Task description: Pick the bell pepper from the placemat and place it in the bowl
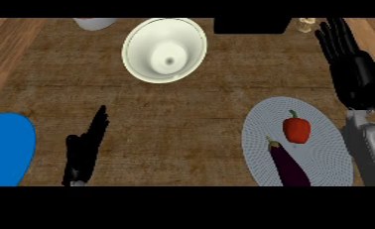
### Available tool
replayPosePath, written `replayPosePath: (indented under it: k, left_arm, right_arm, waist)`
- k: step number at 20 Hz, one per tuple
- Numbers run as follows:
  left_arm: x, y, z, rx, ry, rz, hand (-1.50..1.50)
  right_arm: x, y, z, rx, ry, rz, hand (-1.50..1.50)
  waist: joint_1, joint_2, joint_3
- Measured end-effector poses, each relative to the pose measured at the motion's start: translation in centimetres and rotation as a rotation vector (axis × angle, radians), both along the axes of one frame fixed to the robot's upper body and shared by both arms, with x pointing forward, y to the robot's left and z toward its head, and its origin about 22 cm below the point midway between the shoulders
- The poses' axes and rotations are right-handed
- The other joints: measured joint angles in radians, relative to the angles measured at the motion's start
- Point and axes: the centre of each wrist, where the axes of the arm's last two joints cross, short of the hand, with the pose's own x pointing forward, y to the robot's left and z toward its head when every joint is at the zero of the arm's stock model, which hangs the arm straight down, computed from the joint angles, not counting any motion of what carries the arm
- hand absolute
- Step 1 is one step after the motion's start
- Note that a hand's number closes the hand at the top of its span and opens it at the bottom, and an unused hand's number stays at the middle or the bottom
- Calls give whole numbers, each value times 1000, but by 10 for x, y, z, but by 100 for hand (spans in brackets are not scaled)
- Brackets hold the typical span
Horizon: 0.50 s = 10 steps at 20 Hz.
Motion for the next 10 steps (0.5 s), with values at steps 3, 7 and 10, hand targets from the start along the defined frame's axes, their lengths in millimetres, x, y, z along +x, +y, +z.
replayPosePath:
  k: [3,7,10]
  left_arm:
    - [14,15,21,37,-80,19,0]
    - [37,38,59,102,-218,62,0]
    - [41,47,69,123,-257,88,0]
  right_arm:
    - [-6,-5,15,-55,-54,-7,150]
    - [-20,-44,36,-302,-72,-74,-150]
    - [-37,-82,14,-517,127,-291,-150]
  waist:
    - [-11,12,-9]
    - [-42,18,-23]
    - [-74,19,-27]
